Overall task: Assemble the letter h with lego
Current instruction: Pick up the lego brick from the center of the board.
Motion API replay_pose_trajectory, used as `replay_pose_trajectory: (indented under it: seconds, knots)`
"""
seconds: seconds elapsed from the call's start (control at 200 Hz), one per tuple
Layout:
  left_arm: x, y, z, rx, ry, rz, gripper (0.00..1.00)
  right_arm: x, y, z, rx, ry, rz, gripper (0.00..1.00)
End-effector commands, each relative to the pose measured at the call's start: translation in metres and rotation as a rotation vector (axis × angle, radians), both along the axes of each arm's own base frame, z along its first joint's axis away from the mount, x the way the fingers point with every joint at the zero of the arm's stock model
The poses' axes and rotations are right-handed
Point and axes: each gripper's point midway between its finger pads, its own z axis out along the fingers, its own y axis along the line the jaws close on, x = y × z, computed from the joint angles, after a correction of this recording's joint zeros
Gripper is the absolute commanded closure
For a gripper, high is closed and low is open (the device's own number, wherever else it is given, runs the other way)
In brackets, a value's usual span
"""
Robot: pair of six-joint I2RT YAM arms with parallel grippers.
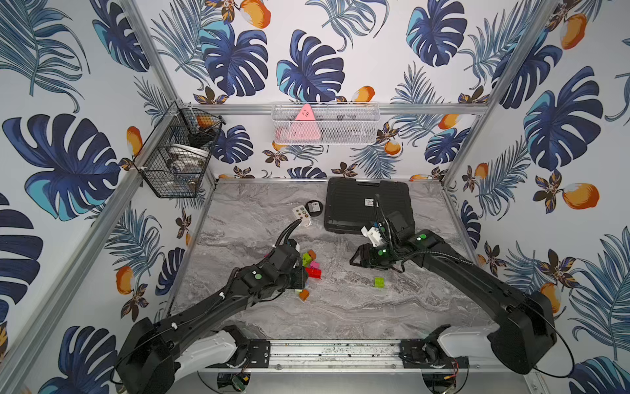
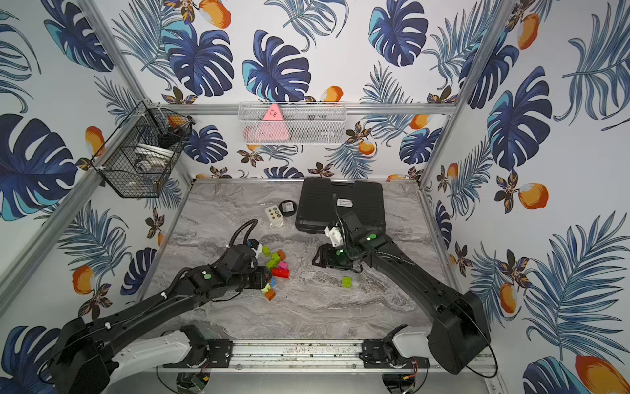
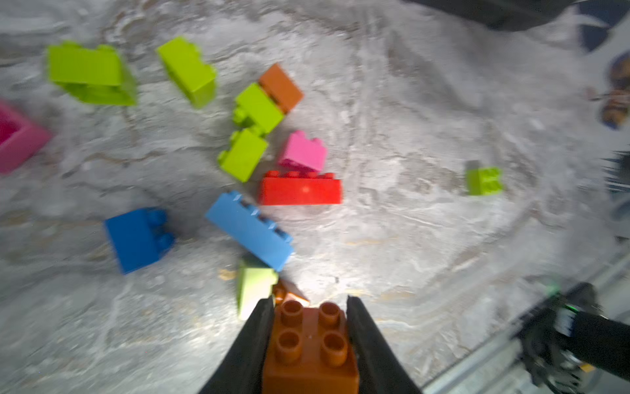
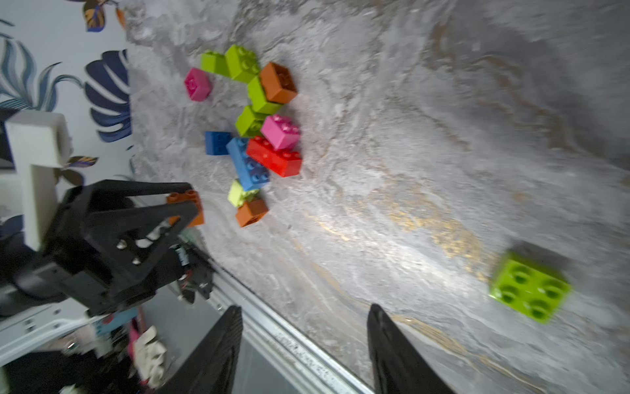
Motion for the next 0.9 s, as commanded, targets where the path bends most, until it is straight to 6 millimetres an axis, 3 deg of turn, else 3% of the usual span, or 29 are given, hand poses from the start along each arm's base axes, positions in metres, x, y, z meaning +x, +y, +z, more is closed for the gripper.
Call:
replay_pose_trajectory:
  seconds: [0.0, 0.195, 0.44, 0.7, 0.896]
  knots:
    - [-0.005, -0.046, 0.042, -0.248, -0.118, -0.175, 0.62, -0.026, 0.022, 0.015, 0.148, 0.175, 0.084, 0.39]
    - [-0.021, -0.072, 0.064, -0.346, -0.198, -0.316, 0.62, -0.024, 0.038, 0.031, 0.227, 0.242, 0.105, 0.38]
    - [-0.044, -0.095, 0.067, -0.359, -0.255, -0.449, 0.61, -0.031, 0.048, 0.022, 0.256, 0.439, 0.087, 0.38]
    - [-0.057, -0.107, 0.057, -0.279, -0.347, -0.535, 0.61, -0.060, 0.046, 0.004, 0.222, 0.554, 0.100, 0.40]
    - [-0.064, -0.113, 0.055, -0.272, -0.381, -0.575, 0.61, -0.081, 0.050, 0.002, 0.198, 0.575, 0.149, 0.46]
